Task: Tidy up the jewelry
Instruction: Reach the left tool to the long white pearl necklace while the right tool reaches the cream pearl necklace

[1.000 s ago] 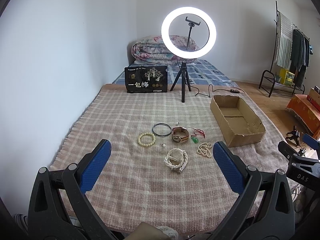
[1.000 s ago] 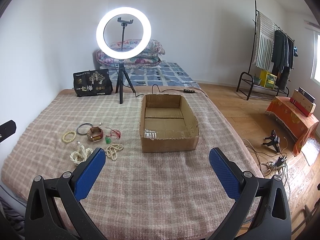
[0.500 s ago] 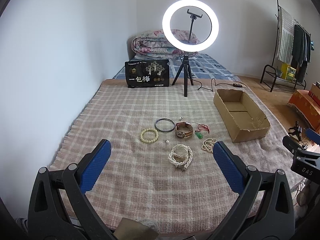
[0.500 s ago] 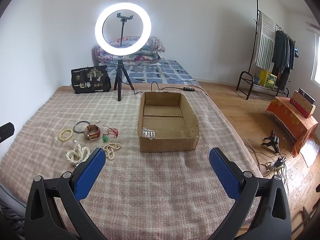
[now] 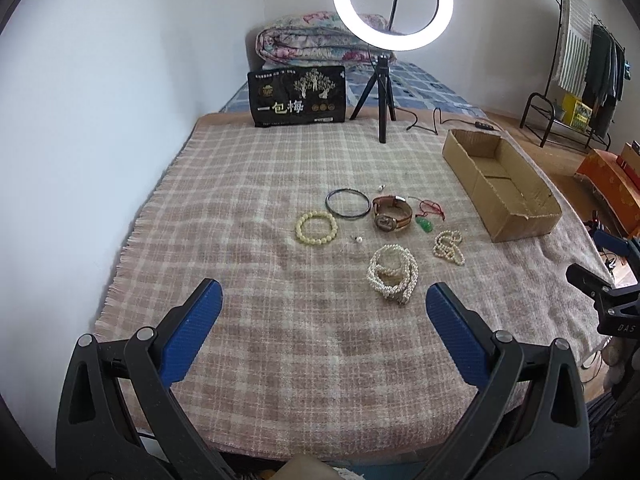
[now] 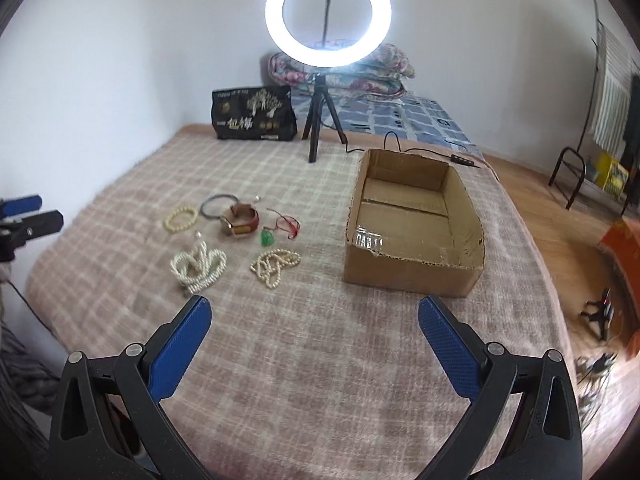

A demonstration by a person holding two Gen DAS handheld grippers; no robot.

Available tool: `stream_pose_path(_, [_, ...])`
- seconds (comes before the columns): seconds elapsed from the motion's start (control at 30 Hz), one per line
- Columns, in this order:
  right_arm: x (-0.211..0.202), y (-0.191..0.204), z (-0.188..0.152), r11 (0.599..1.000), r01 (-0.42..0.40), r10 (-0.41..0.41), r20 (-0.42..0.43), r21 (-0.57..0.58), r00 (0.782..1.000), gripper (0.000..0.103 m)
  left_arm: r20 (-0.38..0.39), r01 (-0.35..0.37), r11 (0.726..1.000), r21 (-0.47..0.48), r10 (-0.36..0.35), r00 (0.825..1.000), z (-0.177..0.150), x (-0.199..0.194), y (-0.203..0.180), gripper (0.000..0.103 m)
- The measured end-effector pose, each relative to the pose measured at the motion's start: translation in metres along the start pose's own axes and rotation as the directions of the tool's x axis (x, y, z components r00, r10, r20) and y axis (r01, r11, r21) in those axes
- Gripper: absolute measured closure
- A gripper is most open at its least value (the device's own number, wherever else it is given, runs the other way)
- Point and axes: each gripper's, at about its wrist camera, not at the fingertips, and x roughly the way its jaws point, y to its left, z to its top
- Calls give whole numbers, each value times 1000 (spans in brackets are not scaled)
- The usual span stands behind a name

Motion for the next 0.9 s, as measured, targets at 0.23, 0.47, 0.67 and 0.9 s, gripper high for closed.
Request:
stream_pose_path(0.23, [18,9,5,993,-61,58,-34,-97,998,0,-22,-38,999,29,39,999,3,29,23,0])
stream_pose_path(0.47, [42,20,16,986,-137,132,-56,-98,990,10,-23,-35,999,36,36,999,33,47,35,4])
stream_pose_path(0.67, [63,27,23,981,-182,174,-113,-60,978,14,-71,-25,1000,4,25,997,52,76,44,4])
stream_pose_path(0.9, [84,42,18,970,-231,214,-184,-78,959,16,-146,22,999,-26,-26,989,41,98,52,32])
